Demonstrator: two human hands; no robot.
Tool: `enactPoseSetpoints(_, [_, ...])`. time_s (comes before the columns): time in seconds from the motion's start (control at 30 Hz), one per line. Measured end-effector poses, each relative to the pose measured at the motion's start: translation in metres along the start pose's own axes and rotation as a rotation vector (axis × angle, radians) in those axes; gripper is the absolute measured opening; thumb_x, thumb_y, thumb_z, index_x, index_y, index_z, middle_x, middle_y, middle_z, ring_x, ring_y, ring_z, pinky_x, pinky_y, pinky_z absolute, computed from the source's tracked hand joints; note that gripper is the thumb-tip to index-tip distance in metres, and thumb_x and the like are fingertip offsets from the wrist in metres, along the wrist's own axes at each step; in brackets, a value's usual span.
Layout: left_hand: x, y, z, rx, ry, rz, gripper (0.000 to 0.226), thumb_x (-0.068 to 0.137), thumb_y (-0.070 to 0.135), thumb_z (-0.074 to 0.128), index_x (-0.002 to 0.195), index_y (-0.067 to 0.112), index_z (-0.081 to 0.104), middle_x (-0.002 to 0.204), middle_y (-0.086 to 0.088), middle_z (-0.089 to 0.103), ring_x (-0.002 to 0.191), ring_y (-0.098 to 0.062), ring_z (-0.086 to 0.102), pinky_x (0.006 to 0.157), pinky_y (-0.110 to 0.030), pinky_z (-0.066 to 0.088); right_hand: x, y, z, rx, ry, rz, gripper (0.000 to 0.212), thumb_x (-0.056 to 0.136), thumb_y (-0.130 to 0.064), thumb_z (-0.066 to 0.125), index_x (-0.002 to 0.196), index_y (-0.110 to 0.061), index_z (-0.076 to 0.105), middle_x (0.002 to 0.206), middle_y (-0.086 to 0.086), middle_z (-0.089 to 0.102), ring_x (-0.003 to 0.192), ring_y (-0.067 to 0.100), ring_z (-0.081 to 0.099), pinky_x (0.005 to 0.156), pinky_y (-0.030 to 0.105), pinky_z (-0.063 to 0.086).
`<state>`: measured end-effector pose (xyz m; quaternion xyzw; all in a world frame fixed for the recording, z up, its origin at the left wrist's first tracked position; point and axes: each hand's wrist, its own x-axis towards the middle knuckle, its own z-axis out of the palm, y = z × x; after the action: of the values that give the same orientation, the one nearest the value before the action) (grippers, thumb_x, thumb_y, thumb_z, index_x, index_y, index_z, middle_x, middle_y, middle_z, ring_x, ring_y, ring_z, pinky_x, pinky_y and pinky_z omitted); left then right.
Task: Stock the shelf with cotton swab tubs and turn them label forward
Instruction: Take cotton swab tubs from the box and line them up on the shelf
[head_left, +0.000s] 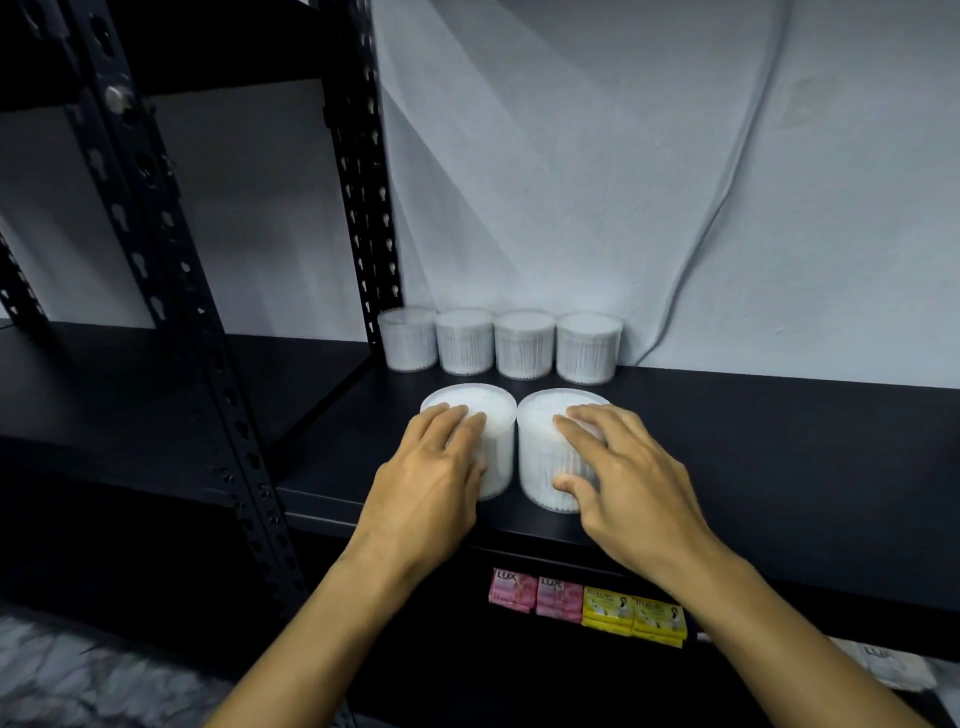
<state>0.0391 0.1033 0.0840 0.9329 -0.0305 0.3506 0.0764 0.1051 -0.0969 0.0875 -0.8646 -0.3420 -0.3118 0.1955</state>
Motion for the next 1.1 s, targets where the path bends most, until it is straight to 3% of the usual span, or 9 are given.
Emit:
enactPoseSetpoints(0.1, [0.015,-0.007,0.012,-0.020,0.005,0.024,0.044,0.085,0.019,0.069,0.126,0.012,0.056,0.129,-0.004,0.056,0.125,-0.024,0.047,0.065,-0.043,0.059,0.008,0.008,0.006,0.001,-0.017,0.040,0.053,0.072,-0.025,0.080,0.121,-0.015,0.063,0.125,0.000,0.059,0.120,0.014,0.041,0.076,0.033,0.053])
enactPoseSetpoints(0.33, [0.062,-0.018,0.043,-0.059,-0.032,0.049,0.048,0.092,0.027,0.063,0.133,0.007,0.052,0.138,-0.006,0.052,0.133,-0.021,0.040,0.093,-0.042,0.051,0.041,0.043,0.024,0.077,-0.090,0.131,0.053,0.088,-0.027,0.064,0.138,-0.018,0.048,0.143,-0.005,0.041,0.135,0.012,0.027,0.097,0.036,0.042])
enactPoseSetpoints(0.57, [0.100,-0.020,0.071,-0.041,-0.064,0.036,0.042,0.091,0.024,0.063,0.127,0.004,0.055,0.131,-0.010,0.055,0.127,-0.026,0.043,0.085,-0.048,0.053,0.076,0.073,0.043,0.087,-0.125,0.159,0.054,0.088,-0.021,0.064,0.139,-0.016,0.046,0.145,0.000,0.041,0.136,0.015,0.028,0.104,0.035,0.037])
enactPoseSetpoints(1.1, [0.119,-0.023,0.083,-0.007,-0.089,0.052,0.037,0.089,0.025,0.064,0.119,0.003,0.057,0.124,-0.009,0.058,0.122,-0.027,0.046,0.076,-0.050,0.055,0.087,0.091,0.052,0.070,-0.135,0.135,0.056,0.087,-0.020,0.065,0.139,-0.015,0.045,0.145,0.001,0.040,0.136,0.015,0.026,0.105,0.036,0.037])
